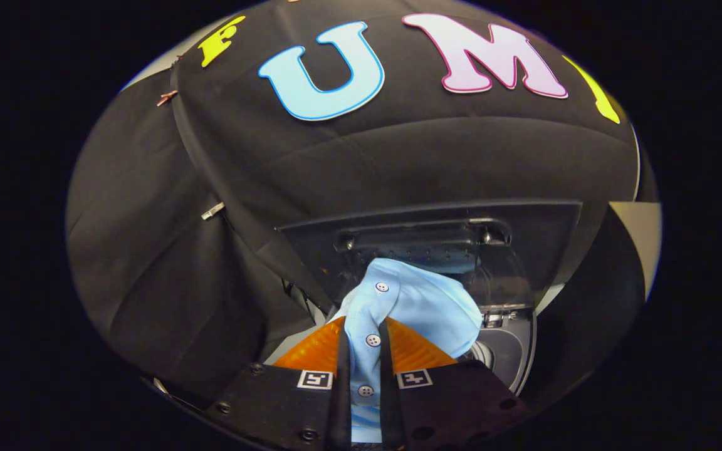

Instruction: Put the clothes into the washing machine and then close the washing machine lid.

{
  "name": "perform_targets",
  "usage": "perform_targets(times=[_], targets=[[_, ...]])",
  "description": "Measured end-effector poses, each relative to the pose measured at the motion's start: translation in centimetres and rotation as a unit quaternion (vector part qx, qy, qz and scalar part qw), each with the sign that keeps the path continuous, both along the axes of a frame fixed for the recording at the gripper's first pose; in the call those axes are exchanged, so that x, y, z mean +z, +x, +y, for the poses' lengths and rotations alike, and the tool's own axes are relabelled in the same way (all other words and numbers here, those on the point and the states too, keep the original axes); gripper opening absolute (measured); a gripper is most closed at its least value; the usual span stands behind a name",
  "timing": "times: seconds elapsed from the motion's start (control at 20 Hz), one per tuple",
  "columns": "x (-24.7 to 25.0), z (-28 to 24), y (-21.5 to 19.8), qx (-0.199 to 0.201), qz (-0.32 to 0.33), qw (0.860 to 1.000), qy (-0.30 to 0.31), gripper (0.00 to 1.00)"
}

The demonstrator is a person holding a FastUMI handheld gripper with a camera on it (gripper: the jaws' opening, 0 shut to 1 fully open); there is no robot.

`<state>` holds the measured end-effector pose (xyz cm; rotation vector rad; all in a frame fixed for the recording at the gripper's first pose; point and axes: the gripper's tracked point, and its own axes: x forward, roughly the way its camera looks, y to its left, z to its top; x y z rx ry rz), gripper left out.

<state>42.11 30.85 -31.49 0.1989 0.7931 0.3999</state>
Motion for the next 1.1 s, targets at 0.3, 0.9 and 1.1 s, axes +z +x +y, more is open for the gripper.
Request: perform_targets(times=[0.3,0.9,1.1], targets=[[-5.6,-0.3,-0.3,-0.005,0.028,0.999,-0.036,0.22],[-5.7,-3.3,-1.2,0.001,-0.004,0.993,-0.117,0.99],[-2.9,-3.3,-1.5,-0.002,-0.027,0.993,-0.117,0.99]])
